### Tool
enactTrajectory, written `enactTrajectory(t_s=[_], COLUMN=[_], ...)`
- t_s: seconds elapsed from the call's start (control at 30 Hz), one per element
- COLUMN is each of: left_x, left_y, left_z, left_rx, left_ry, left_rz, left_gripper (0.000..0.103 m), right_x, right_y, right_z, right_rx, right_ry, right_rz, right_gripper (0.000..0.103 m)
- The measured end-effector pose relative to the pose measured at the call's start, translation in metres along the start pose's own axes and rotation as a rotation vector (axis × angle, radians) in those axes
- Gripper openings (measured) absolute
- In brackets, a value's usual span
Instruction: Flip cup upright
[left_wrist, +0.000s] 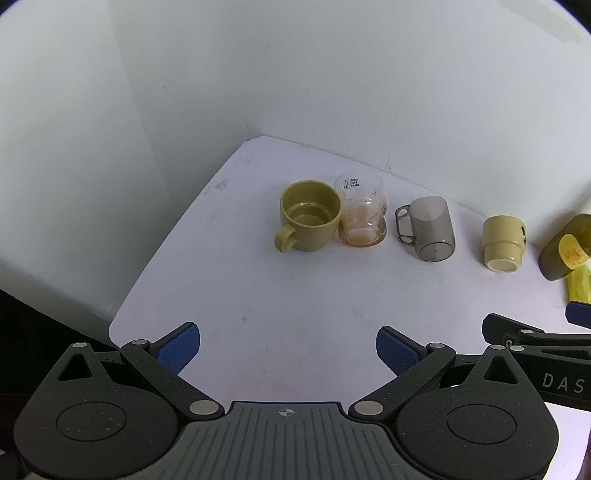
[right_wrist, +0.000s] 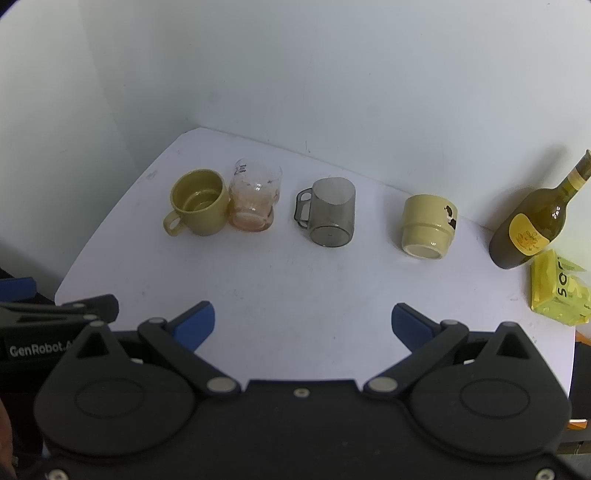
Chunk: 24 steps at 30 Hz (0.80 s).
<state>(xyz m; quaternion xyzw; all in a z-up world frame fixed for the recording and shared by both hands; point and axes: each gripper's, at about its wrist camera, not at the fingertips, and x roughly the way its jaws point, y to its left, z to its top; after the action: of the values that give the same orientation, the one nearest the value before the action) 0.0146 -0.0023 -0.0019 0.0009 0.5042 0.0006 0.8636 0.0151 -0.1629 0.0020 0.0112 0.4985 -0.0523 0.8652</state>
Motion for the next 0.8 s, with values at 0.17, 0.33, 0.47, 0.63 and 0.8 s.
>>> enactTrajectory(t_s=[0.17,0.33,0.47,0.63,0.8], left_x=[0.001,0.003,0.005,0.005,0.006], left_y=[-0.002,-0.004,-0.006,-0.007,-0.008], left_z=[0.003,0.008,0.009,0.013,0.014], left_rx=[0.002,0.009,0.011,0.015,0.014], left_ry=[0.003,0.000,0.002,0.001,0.002], left_rz=[0.000,-0.003,-0.007,-0.009,-0.009], left_gripper=[0.103,0.103,0.103,0.103,0.103], right_x=[0.005,0.005,0.007,0.006,0.006], right_y=[-0.002,-0.003,-0.006,-0.007,-0.008], right_z=[0.001,0.002,0.003,0.004,0.005], right_rx=[0.001,0.004,0.011,0.016,0.015], right_ry=[0.004,-0.001,0.000,-0.002,-0.002], right_rz=[-0.003,-0.005,-0.005,-0.007,-0.006], right_gripper=[0.103,0.103,0.103,0.103,0.103])
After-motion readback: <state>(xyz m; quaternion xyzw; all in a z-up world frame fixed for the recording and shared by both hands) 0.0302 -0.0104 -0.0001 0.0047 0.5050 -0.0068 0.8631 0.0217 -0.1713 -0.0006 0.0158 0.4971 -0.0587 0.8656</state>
